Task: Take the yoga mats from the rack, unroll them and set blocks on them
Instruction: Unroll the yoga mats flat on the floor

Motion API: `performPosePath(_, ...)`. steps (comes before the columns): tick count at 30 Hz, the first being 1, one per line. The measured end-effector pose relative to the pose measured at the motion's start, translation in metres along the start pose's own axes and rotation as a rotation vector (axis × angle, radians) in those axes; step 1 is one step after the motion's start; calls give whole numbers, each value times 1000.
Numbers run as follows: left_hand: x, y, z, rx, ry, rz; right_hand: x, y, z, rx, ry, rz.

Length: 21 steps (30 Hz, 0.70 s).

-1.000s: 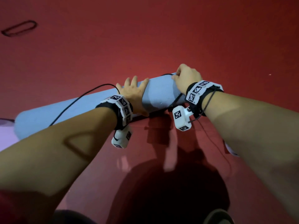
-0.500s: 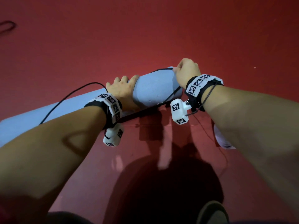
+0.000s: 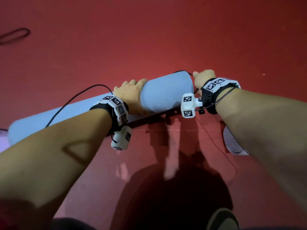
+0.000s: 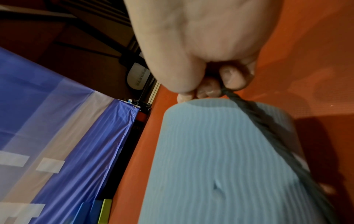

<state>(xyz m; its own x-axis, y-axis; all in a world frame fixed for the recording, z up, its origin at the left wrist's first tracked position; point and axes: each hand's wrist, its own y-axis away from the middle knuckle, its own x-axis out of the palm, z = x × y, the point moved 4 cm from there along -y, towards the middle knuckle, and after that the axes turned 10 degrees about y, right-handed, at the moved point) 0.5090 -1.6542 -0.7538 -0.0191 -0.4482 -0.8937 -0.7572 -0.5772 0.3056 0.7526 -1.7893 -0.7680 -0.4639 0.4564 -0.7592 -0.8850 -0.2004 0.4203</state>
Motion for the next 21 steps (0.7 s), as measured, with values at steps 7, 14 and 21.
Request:
performPosePath(7, -7, 3, 3, 25, 10, -7, -6, -3, -13, -33, 11, 118)
performPosePath(14, -25, 1, 8, -3, 27, -109, -15, -6, -40, -17, -13, 186)
performPosePath(21, -7, 9, -2, 10, -2, -18, -21, 0, -8, -207, -155, 38)
